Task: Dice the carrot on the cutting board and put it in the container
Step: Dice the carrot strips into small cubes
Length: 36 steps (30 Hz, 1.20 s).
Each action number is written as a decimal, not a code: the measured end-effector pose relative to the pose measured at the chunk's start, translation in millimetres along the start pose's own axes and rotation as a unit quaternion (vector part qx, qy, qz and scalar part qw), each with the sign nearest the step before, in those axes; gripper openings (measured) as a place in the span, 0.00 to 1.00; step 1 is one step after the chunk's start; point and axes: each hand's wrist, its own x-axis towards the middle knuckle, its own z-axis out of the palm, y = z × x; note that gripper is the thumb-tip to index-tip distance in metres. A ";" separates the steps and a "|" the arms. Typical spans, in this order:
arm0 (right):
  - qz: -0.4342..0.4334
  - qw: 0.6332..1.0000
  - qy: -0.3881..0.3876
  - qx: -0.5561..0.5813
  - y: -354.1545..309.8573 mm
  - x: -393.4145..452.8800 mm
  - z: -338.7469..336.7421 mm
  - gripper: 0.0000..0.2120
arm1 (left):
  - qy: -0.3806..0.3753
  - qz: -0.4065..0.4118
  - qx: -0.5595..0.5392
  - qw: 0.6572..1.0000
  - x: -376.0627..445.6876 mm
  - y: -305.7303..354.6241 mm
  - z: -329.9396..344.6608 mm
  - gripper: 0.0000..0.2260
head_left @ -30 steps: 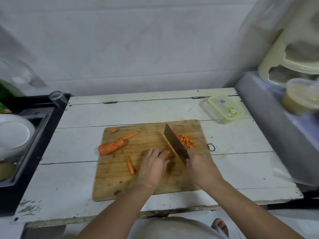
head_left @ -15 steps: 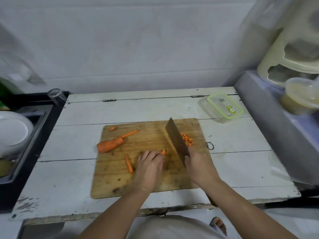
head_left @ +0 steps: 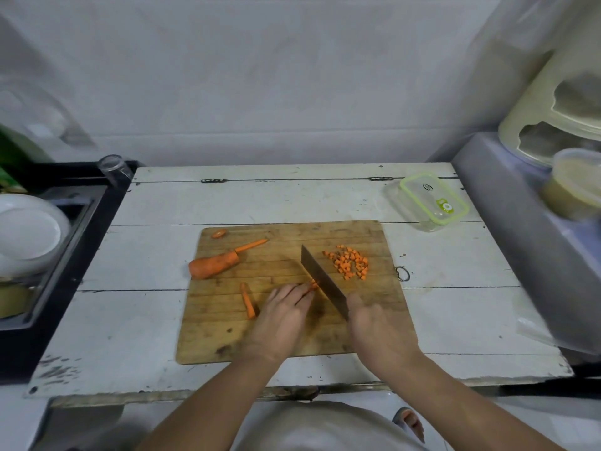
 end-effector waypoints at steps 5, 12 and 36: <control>-0.019 1.000 0.007 -0.001 -13.8 22.3 -3.4 0.15 | -0.016 -0.009 -0.009 1.000 1.3 -1.2 0.7 0.26; 0.039 0.995 0.053 0.073 7.1 24.9 2.3 0.09 | -0.051 -0.046 -0.058 0.996 -7.3 0.2 -6.7 0.33; -0.016 1.000 0.002 -0.020 -25.9 14.5 -1.7 0.14 | -0.013 -0.039 -0.112 0.993 -9.1 -3.5 0.0 0.23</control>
